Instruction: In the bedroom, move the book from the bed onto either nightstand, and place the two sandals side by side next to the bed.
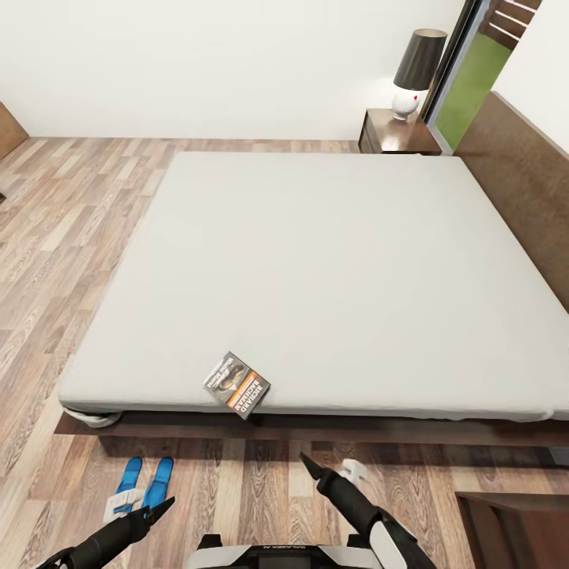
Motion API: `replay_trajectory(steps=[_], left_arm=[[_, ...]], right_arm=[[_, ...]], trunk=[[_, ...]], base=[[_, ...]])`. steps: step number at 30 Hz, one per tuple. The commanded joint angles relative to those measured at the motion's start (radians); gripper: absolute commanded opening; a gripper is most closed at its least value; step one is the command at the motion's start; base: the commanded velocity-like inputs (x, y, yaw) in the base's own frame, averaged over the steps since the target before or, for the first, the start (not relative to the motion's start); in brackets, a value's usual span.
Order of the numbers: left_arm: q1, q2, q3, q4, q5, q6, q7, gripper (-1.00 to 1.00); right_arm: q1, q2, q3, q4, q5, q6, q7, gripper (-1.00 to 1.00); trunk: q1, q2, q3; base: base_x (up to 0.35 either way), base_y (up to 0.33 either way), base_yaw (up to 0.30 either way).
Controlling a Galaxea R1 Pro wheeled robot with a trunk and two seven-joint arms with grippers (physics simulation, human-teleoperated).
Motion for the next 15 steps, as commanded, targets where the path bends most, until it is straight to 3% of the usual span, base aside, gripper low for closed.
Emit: replay_trajectory(steps=[1, 2, 5, 15], left_arm=[[0.000, 0.000, 0.003, 0.001, 0.005, 0.008, -0.005, 1.00], [0.000, 0.000, 0.003, 0.001, 0.004, 0.008, -0.005, 1.00], [0.000, 0.000, 0.003, 0.001, 0.004, 0.008, -0.005, 1.00], [0.000, -0.004, 0.001, 0.001, 0.004, 0.008, -0.004, 1.00]], right_arm=[[0.000, 0.001, -0.005, 0.000, -0.010, 0.013, 0.035, 1.00], [0.000, 0.000, -0.005, -0.002, -0.034, 0.043, 0.091, 1.00], [0.000, -0.001, -0.005, -0.002, -0.070, 0.072, 0.124, 1.00], [0.000, -0.004, -0.008, 0.002, -0.107, 0.080, 0.144, 1.00]], trunk=[[0.000, -0.001, -0.001], [0.000, -0.001, -0.001], [0.000, -0.001, -0.001], [0.000, -0.001, -0.001]], base=[[0.000, 0.000, 0.000], [0.000, 0.000, 0.000], [0.000, 0.000, 0.000], [0.000, 0.000, 0.000]])
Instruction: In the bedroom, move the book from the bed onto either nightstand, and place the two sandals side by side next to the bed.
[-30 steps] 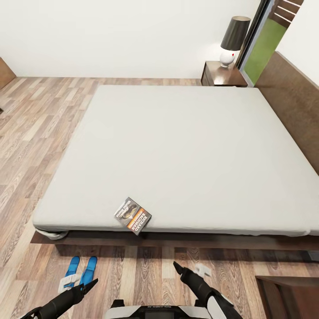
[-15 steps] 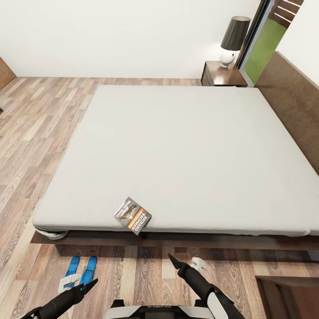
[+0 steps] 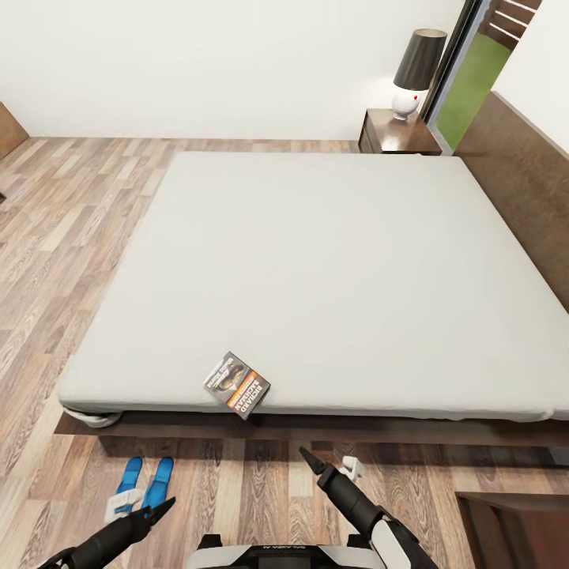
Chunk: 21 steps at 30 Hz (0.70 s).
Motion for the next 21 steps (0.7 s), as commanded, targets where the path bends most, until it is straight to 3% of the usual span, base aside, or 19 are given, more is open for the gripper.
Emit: replay_trajectory(steps=[1, 13, 21], left_arm=[[0.000, -0.002, 0.003, 0.001, 0.005, 0.008, -0.005, 1.00], [0.000, -0.008, 0.002, 0.001, 0.005, 0.008, -0.004, 1.00], [0.000, -0.009, 0.003, 0.001, 0.005, 0.008, -0.004, 1.00]], right_arm=[[0.000, 0.001, -0.006, 0.000, -0.005, 0.010, 0.005, 1.00], [0.000, 0.001, -0.009, 0.007, -0.007, 0.011, 0.006, 1.00], [0.000, 0.001, -0.009, 0.008, -0.007, 0.012, 0.007, 1.00]], trunk=[[0.000, -0.001, -0.001], [0.000, -0.001, -0.001], [0.000, -0.001, -0.001]], base=[[0.000, 0.000, 0.000], [0.000, 0.000, 0.015], [0.000, 0.000, 0.182]])
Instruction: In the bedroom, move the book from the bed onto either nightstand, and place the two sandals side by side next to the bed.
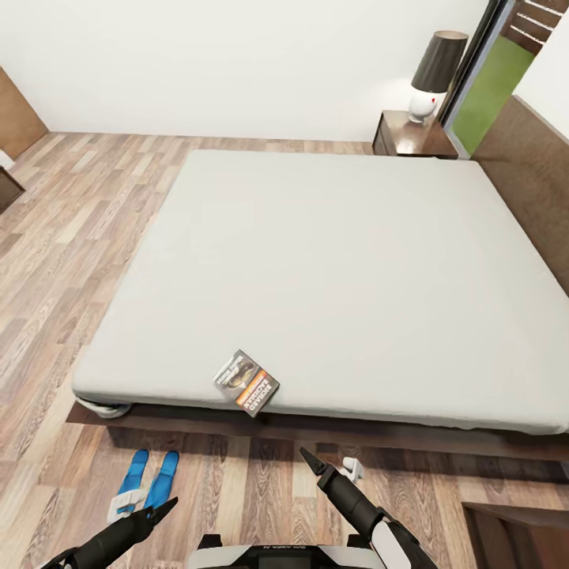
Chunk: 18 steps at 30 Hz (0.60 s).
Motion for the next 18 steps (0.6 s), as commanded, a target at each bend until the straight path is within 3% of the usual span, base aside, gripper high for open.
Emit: replay_trajectory(steps=[1, 18], left_arm=[[-0.001, 0.000, 0.003, 0.001, 0.004, 0.008, -0.005, 1.00], [-0.001, 0.000, 0.003, 0.001, 0.004, 0.008, -0.005, 1.00]], right_arm=[[0.000, 0.001, -0.005, 0.000, -0.005, 0.011, 0.005, 1.00], [0.000, 0.001, -0.005, -0.001, -0.005, 0.013, 0.008, 1.00]], trunk=[[0.000, -0.001, -0.001], [0.000, -0.001, -0.001]], base=[[0.000, 0.000, 0.271], [0.000, 0.000, 0.289]])
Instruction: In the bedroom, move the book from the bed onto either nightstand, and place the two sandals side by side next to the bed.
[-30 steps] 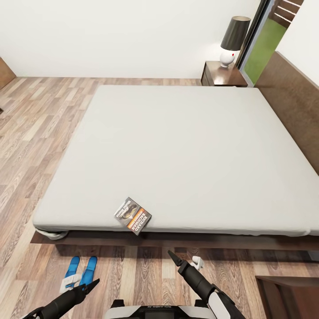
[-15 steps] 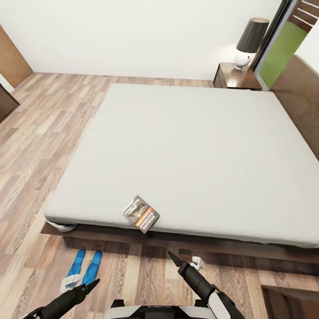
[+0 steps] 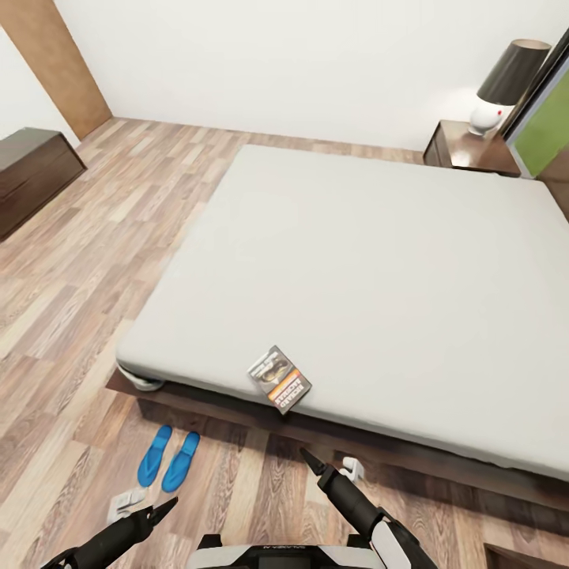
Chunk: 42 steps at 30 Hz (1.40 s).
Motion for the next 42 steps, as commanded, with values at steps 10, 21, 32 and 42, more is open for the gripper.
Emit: replay_trajectory(steps=[10, 21, 32, 42], left_arm=[[-0.001, 0.000, 0.003, 0.001, 0.004, 0.008, -0.005, 1.00], [-0.001, 0.000, 0.003, 0.001, 0.004, 0.008, -0.005, 1.00], [-0.001, 0.000, 0.003, 0.001, 0.004, 0.008, -0.005, 1.00], [-0.001, 0.000, 0.001, 0.001, 0.004, 0.008, -0.005, 1.00]], right_arm=[[0.000, 0.001, -0.006, -0.004, -0.017, 0.013, 0.008, 1.00], [0.000, 0.001, -0.004, -0.013, -0.072, 0.016, 0.010, 1.00], [0.000, 0.000, 0.000, -0.013, -0.076, -0.004, 0.004, 1.00], [0.000, 0.000, -0.001, -0.014, -0.087, -0.004, 0.030, 1.00]], trunk=[[0.000, -0.001, -0.001], [0.000, -0.001, -0.001], [0.000, -0.001, -0.001], [0.000, -0.001, -0.001]], base=[[0.000, 0.000, 0.220], [0.000, 0.000, 0.021], [0.000, 0.000, 0.001], [0.000, 0.000, 0.000]])
